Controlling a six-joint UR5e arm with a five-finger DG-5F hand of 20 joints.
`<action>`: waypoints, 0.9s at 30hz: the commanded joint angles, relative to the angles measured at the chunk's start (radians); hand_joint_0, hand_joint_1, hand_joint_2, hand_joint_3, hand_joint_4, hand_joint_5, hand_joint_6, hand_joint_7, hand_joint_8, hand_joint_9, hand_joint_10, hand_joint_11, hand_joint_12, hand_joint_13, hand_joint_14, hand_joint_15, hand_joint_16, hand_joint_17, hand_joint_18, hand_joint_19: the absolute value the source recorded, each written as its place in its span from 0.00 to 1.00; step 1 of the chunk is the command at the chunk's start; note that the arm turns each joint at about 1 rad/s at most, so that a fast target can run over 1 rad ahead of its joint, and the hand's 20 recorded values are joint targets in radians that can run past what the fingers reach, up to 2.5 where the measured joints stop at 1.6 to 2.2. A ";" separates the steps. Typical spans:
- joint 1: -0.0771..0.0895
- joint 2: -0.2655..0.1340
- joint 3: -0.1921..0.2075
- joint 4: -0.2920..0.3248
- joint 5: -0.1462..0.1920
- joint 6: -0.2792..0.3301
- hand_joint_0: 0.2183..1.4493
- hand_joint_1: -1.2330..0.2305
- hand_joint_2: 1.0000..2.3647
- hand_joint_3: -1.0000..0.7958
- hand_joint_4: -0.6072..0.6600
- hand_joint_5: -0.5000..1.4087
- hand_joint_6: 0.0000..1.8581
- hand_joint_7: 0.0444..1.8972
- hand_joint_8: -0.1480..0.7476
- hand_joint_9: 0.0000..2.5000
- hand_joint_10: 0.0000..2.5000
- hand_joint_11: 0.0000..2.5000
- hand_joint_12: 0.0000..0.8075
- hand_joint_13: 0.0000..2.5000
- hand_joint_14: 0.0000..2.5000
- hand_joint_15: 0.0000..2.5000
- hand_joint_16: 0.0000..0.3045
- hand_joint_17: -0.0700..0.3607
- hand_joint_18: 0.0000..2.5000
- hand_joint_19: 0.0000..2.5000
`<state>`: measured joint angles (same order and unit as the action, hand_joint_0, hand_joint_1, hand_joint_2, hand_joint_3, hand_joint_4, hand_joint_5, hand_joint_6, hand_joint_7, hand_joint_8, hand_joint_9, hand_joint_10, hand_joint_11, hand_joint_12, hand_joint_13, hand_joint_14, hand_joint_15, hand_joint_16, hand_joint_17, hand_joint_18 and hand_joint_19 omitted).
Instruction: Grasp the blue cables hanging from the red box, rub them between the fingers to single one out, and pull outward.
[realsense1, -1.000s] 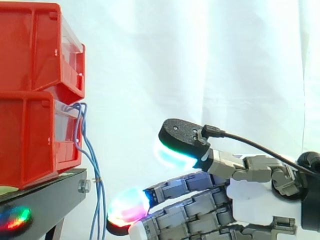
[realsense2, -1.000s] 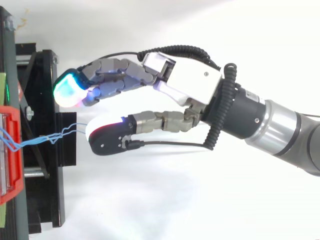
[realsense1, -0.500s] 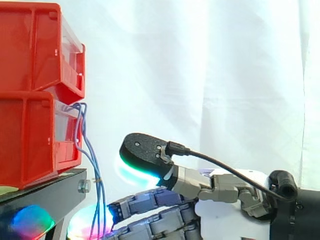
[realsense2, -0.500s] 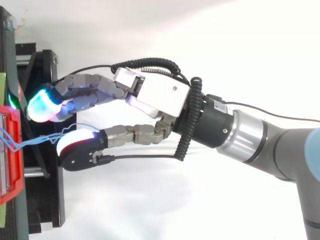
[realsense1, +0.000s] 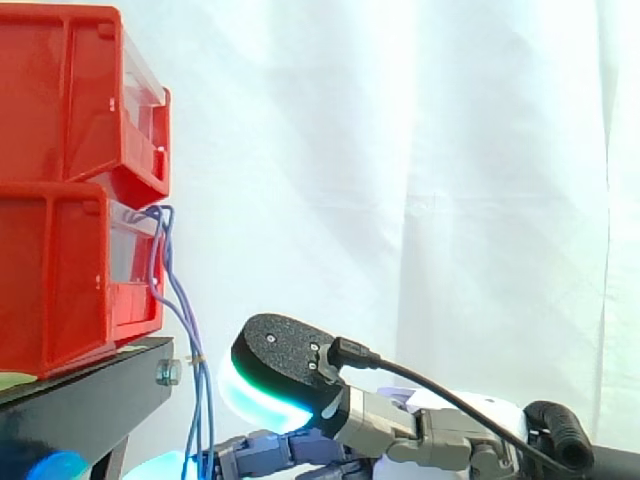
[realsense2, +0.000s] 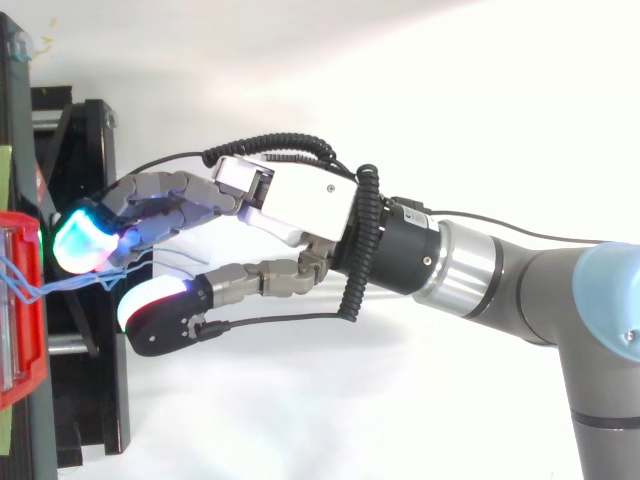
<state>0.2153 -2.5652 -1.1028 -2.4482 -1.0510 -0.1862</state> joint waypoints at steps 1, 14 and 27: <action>-0.001 0.000 0.000 0.005 -0.003 0.002 0.24 0.41 0.00 0.30 0.75 0.19 0.27 0.44 0.55 0.30 0.00 0.14 0.47 0.21 0.00 0.09 0.14 0.39 0.14 0.03; -0.007 0.003 0.014 0.003 -0.029 0.004 0.25 0.41 0.00 0.31 0.75 0.20 0.27 0.52 0.56 0.32 0.00 0.16 0.46 0.22 0.00 0.10 0.14 0.38 0.16 0.04; -0.005 0.007 0.023 0.003 -0.063 -0.019 0.28 0.41 0.01 0.35 0.73 0.21 0.27 0.57 0.56 0.35 0.01 0.21 0.45 0.26 0.00 0.13 0.13 0.37 0.18 0.05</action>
<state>0.2096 -2.5618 -1.0803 -2.4444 -1.1044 -0.1965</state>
